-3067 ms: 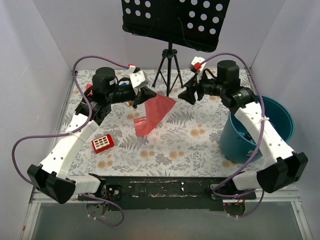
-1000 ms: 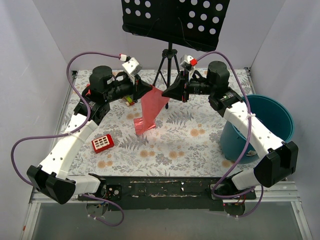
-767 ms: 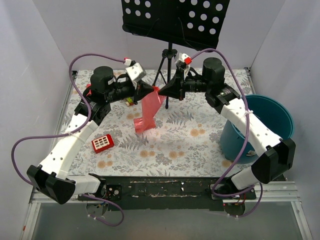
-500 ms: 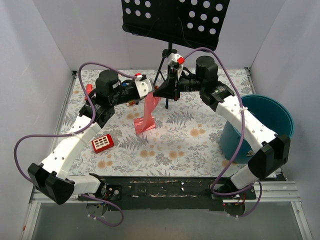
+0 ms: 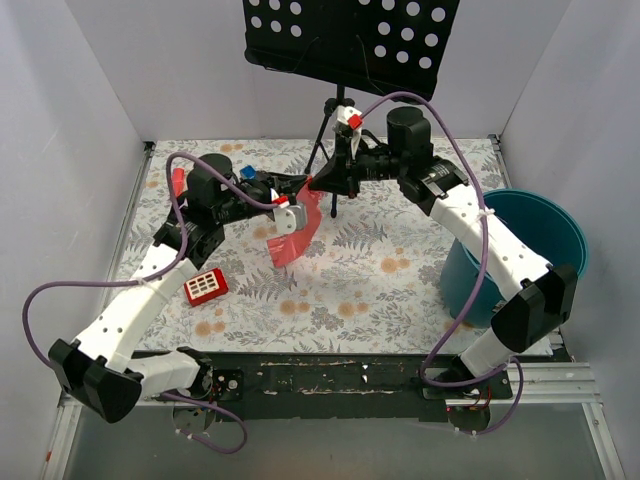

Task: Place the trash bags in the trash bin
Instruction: Unfold the trash bag at the center of the board.

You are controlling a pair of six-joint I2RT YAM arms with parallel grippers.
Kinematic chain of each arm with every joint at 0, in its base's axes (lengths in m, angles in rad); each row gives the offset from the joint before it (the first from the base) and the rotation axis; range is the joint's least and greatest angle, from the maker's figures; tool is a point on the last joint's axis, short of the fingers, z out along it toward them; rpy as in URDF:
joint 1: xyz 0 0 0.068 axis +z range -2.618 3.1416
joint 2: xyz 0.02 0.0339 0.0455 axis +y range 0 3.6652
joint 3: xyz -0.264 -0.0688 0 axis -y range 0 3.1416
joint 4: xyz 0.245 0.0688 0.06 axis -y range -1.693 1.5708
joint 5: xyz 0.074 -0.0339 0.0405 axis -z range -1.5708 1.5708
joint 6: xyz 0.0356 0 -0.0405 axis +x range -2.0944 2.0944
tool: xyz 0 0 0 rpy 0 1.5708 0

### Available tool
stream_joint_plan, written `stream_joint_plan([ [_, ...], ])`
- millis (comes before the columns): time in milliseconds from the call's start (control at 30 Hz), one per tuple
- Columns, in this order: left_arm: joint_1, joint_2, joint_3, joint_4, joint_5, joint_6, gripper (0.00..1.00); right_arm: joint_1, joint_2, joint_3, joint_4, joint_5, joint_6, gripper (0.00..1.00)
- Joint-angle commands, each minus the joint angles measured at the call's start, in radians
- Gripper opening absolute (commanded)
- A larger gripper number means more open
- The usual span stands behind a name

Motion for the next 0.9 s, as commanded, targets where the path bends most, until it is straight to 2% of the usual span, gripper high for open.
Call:
stream_joint_plan([
  [0, -0.003, 0.029, -0.032, -0.034, -0.073, 0.158, 0.0, 0.058, -0.006, 0.104, -0.044, -0.085, -0.055, 0.01],
  [167, -0.003, -0.003, -0.046, 0.04, 0.002, 0.157, 0.0, 0.042, 0.011, 0.077, -0.058, -0.009, -0.083, 0.01],
  [333, -0.003, -0.065, -0.086, 0.173, 0.067, 0.083, 0.0, -0.009, 0.043, 0.065, -0.081, 0.039, -0.106, 0.01],
  [600, -0.003, -0.005, -0.116, 0.072, -0.053, 0.106, 0.0, 0.023, 0.036, 0.158, 0.042, -0.093, 0.057, 0.01],
  [767, -0.004, 0.011, -0.104, 0.054, -0.108, 0.14, 0.0, 0.019, 0.034, 0.121, 0.005, -0.046, 0.009, 0.01],
  [867, -0.004, -0.009, -0.079, 0.102, -0.08, 0.1, 0.0, 0.019, 0.03, 0.098, -0.027, -0.033, -0.027, 0.01],
])
